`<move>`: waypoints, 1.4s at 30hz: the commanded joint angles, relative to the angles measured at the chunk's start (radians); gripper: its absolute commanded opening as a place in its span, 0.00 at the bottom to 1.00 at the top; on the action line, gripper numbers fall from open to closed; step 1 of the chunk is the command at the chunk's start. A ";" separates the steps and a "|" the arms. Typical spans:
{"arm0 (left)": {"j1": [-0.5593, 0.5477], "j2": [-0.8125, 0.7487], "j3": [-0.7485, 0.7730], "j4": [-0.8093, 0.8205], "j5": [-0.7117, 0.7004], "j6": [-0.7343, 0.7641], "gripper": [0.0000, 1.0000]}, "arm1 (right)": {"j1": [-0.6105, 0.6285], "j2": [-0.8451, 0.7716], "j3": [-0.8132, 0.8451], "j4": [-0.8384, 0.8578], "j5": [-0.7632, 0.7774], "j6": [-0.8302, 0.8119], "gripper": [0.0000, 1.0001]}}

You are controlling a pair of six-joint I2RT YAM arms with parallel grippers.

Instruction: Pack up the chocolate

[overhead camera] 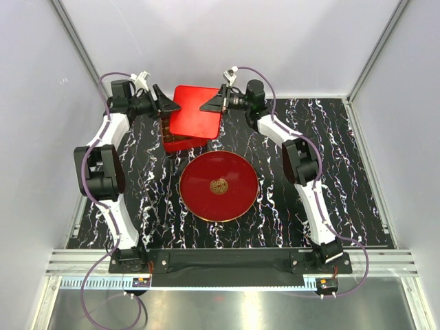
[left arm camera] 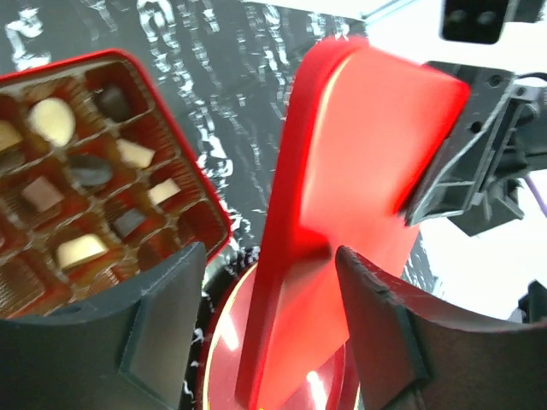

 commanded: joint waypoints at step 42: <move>0.128 0.093 -0.165 0.682 0.107 -0.505 0.04 | -0.021 0.134 0.085 0.118 0.102 0.169 0.49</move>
